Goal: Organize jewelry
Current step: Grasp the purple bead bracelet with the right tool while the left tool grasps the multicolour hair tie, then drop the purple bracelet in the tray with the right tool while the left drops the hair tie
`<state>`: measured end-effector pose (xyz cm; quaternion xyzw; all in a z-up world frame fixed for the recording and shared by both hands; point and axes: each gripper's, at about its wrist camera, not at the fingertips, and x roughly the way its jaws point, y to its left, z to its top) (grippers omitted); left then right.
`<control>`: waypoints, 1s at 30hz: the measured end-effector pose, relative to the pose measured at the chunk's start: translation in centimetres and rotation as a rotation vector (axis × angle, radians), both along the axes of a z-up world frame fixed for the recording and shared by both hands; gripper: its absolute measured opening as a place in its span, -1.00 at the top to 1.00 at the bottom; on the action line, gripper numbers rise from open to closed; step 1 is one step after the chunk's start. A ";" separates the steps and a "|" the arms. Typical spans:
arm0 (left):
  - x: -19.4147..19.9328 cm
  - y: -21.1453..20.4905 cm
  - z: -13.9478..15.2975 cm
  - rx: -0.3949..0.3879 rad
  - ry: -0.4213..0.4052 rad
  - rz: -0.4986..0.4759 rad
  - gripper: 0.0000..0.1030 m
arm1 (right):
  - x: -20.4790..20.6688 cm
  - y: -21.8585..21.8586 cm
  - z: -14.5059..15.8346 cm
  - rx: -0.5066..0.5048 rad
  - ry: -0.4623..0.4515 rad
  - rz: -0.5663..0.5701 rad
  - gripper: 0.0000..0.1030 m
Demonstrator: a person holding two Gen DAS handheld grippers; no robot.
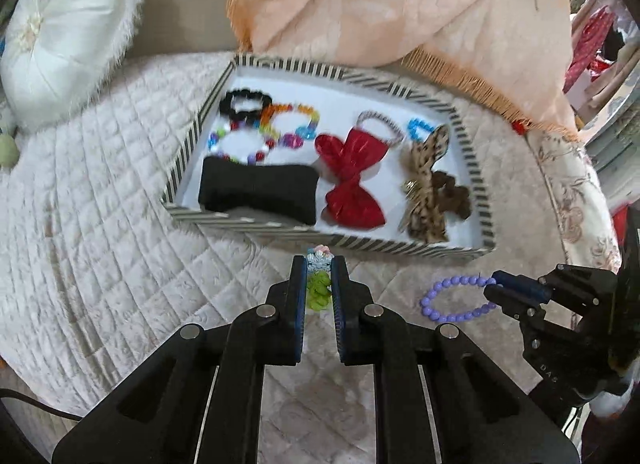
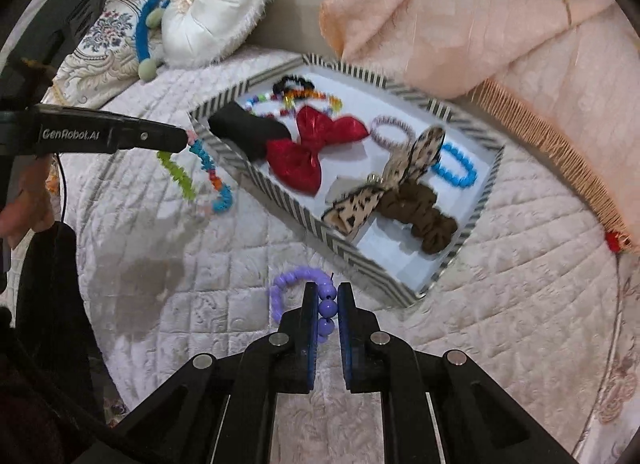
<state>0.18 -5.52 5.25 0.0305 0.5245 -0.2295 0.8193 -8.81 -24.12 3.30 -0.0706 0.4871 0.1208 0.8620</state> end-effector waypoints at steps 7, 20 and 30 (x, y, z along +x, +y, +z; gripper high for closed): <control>0.2 0.5 2.5 -0.008 -0.039 0.016 0.79 | -0.3 -0.8 2.7 -0.022 -0.037 -0.008 0.83; 2.9 -1.1 4.9 0.045 -0.117 0.028 0.79 | 3.4 -2.3 6.1 -0.048 -0.080 -0.029 0.83; 7.2 -3.7 5.0 0.085 -0.150 0.026 0.78 | 8.9 -3.8 6.6 -0.046 -0.089 -0.067 0.83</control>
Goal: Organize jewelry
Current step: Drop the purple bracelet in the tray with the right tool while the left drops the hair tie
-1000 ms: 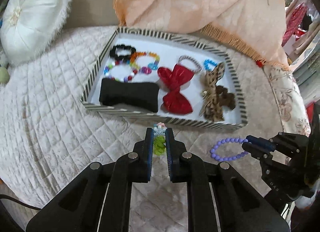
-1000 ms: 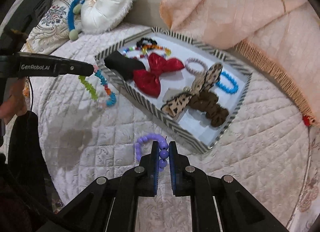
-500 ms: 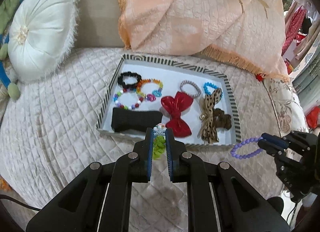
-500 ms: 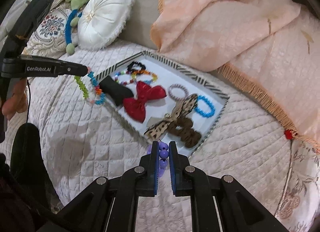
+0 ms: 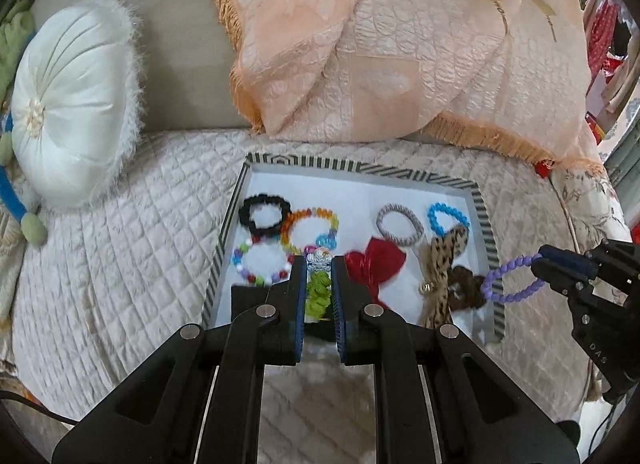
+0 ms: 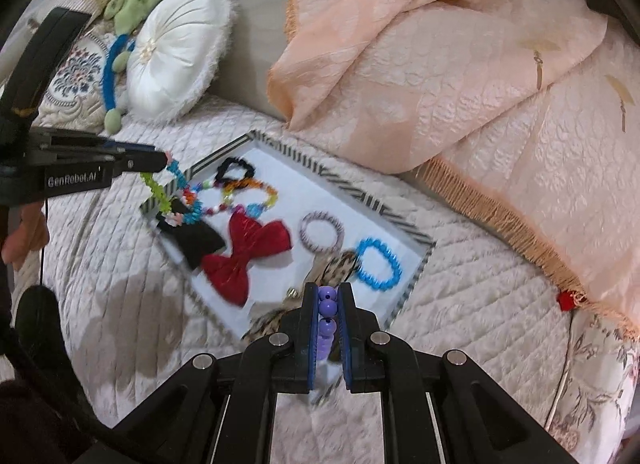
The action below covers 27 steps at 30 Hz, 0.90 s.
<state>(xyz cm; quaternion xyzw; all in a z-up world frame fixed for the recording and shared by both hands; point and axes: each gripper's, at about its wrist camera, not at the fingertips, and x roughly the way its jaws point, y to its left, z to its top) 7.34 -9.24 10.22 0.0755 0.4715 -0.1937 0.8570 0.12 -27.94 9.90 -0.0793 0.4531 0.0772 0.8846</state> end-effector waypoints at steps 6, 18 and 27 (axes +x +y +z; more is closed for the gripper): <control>2.8 -1.4 -0.5 0.002 0.005 0.010 0.79 | 3.3 -0.9 0.1 0.017 -0.014 -0.023 0.83; 8.0 -5.9 -3.3 -0.021 0.064 0.006 0.79 | 10.0 -1.3 -3.5 0.096 0.014 -0.083 0.83; 11.1 -6.9 -7.0 -0.036 0.114 0.033 0.79 | 12.6 -4.1 -9.2 0.146 0.069 -0.202 0.83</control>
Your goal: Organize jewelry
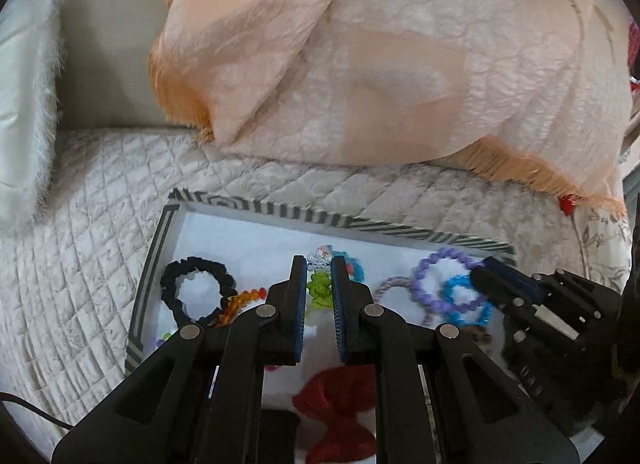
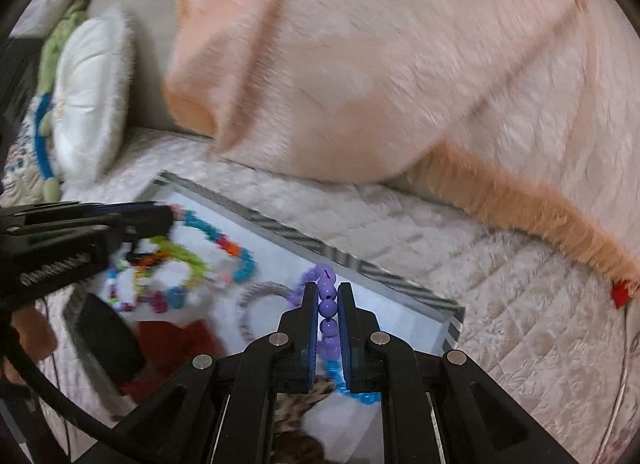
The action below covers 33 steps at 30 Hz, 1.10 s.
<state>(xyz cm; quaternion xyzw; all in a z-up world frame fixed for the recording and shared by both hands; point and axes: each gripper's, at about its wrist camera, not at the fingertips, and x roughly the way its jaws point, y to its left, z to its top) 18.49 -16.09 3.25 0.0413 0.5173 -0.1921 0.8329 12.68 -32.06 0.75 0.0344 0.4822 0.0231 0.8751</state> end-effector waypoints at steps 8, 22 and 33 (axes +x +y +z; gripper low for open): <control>0.3 2.0 -3.6 0.037 0.030 0.036 0.78 | -0.8 -1.7 -2.5 0.051 0.014 -0.075 0.83; -5.8 5.2 -1.1 0.032 -0.054 0.066 0.09 | -8.2 2.4 2.4 0.089 -0.146 -0.129 0.31; -12.2 9.0 1.5 0.040 -0.170 0.108 0.09 | -13.6 6.6 4.0 0.029 -0.197 -0.233 0.31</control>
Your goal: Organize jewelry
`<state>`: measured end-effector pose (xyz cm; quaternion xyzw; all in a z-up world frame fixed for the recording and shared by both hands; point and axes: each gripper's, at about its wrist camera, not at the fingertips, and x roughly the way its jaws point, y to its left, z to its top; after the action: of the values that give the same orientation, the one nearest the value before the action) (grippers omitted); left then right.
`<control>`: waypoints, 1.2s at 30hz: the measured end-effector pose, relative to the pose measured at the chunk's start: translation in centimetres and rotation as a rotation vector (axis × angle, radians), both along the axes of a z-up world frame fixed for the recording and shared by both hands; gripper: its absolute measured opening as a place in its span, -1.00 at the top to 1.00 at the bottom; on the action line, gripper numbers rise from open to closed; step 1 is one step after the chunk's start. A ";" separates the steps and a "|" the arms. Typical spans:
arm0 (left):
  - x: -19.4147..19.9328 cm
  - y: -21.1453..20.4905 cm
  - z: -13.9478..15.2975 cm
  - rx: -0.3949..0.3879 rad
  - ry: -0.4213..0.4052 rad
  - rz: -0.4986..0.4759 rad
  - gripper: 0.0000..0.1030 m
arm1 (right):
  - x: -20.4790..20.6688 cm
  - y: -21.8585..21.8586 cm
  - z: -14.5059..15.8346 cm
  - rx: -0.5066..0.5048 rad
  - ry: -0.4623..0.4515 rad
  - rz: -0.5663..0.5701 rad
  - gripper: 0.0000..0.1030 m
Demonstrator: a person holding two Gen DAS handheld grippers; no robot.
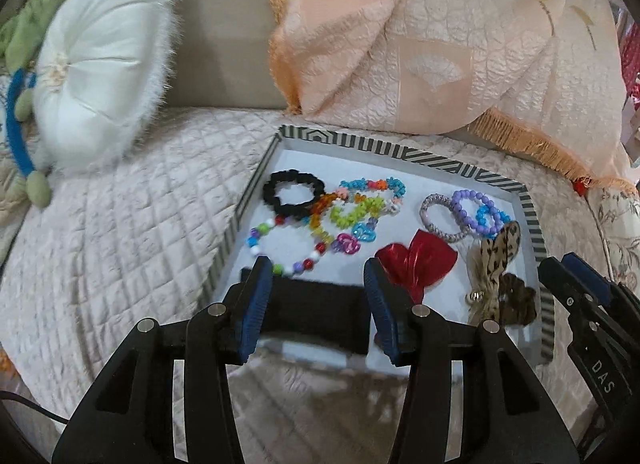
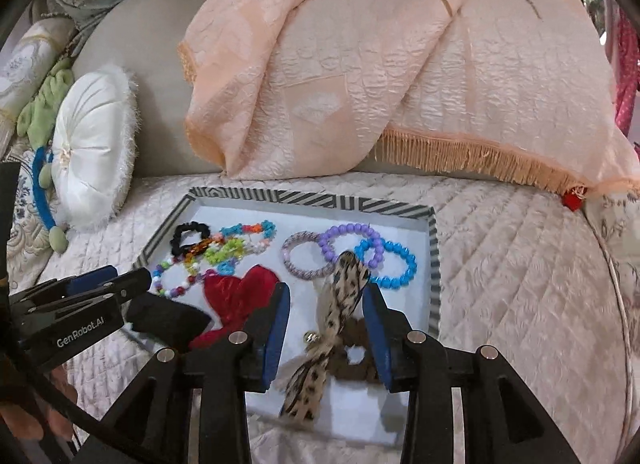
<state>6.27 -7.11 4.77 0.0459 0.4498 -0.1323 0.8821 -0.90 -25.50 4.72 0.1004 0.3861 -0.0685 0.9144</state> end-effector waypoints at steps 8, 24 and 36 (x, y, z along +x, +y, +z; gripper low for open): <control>-3.1 2.0 1.8 -0.018 -0.055 0.018 0.09 | -2.5 1.8 0.7 -0.015 0.020 -0.036 0.30; -5.1 3.2 3.2 -0.021 -0.086 0.023 0.09 | -3.9 3.4 1.8 0.002 0.008 -0.023 0.30; -5.4 2.9 3.4 -0.006 -0.091 0.011 0.09 | -4.2 3.5 1.8 -0.002 0.011 -0.031 0.30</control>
<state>0.82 -4.22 8.20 0.0469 0.4090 -0.1265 0.9025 -5.13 -22.03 6.47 0.1052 0.3894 -0.0837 0.9112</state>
